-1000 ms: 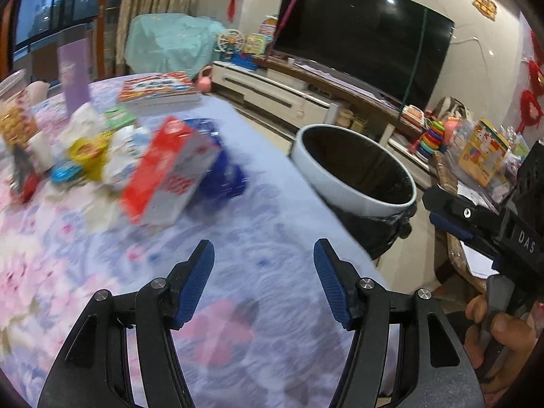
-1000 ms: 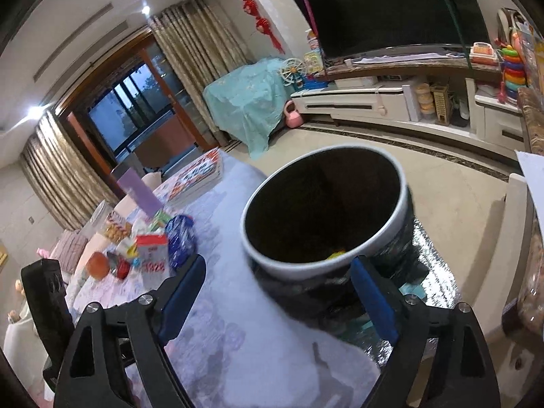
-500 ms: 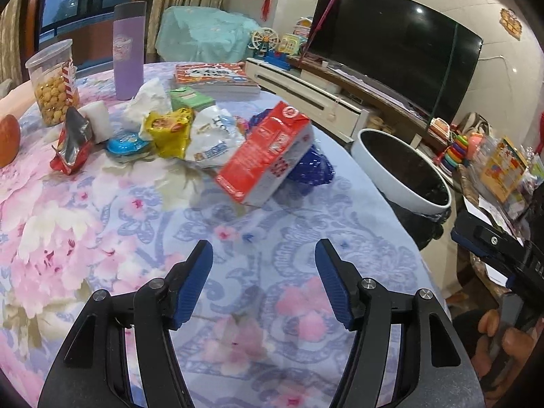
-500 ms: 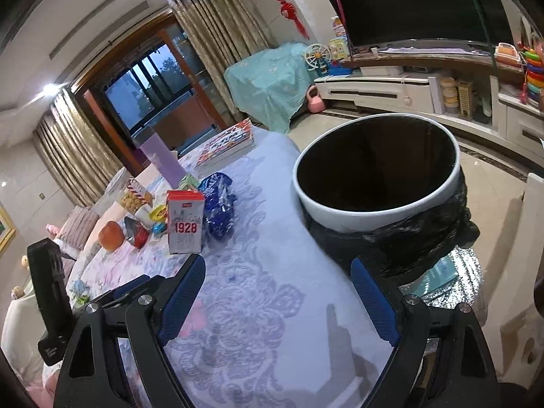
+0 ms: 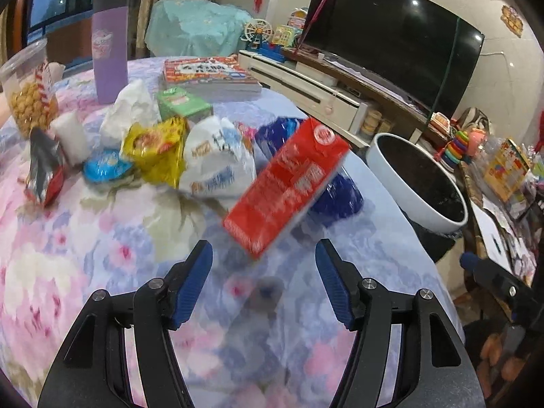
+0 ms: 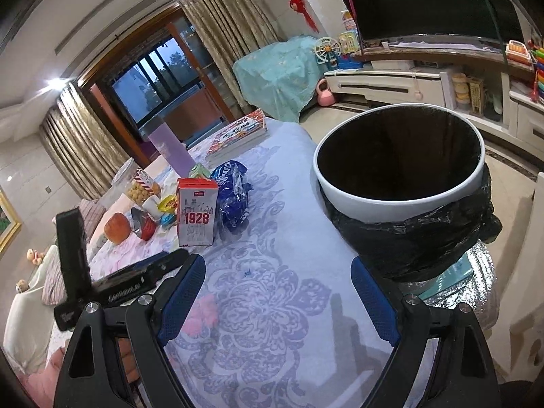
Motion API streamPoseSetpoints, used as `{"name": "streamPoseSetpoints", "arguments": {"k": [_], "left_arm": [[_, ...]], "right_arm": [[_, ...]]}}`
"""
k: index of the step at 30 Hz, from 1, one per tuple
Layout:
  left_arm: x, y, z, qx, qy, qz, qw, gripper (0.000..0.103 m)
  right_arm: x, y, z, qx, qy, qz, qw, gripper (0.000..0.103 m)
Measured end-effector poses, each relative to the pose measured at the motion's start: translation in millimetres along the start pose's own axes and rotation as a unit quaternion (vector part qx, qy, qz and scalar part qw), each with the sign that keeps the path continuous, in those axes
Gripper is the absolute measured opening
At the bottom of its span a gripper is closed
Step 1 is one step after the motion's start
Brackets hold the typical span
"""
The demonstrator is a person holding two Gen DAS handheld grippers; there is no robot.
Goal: Collect trash
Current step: 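Move the left gripper to the red milk carton and grasp it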
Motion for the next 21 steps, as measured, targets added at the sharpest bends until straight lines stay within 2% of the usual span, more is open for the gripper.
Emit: {"name": "streamPoseSetpoints", "arguments": {"k": [4, 6, 13, 21], "left_arm": [[2.1, -6.3, 7.5, 0.004, 0.002, 0.009, 0.9999, 0.061], [3.4, -5.6, 8.6, 0.004, 0.007, 0.012, 0.9999, 0.039], [-9.3, 3.4, -13.3, 0.015, 0.016, -0.007, 0.9997, 0.036], [-42.1, 30.9, -42.0, -0.007, -0.017, -0.029, 0.9994, 0.035]], "right_arm": [[1.2, -1.3, 4.2, -0.002, 0.000, 0.002, 1.000, 0.089], [1.0, -1.7, 6.4, -0.004, -0.001, 0.002, 1.000, 0.089], [-7.6, -3.4, 18.0, -0.008, -0.006, -0.005, 1.000, 0.089], [-32.7, -12.7, 50.2, -0.020, -0.022, -0.034, 0.999, 0.088]]}}
Point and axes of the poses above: each gripper's, at about its wrist camera, not at the fingertips, and z roughly the way its jaws point, x to its right, y to its underside, the point moved 9 cm from there along z, roughly the way its jaws point, and after that the axes turned 8 degrees about -y, right-handed, at the moved point
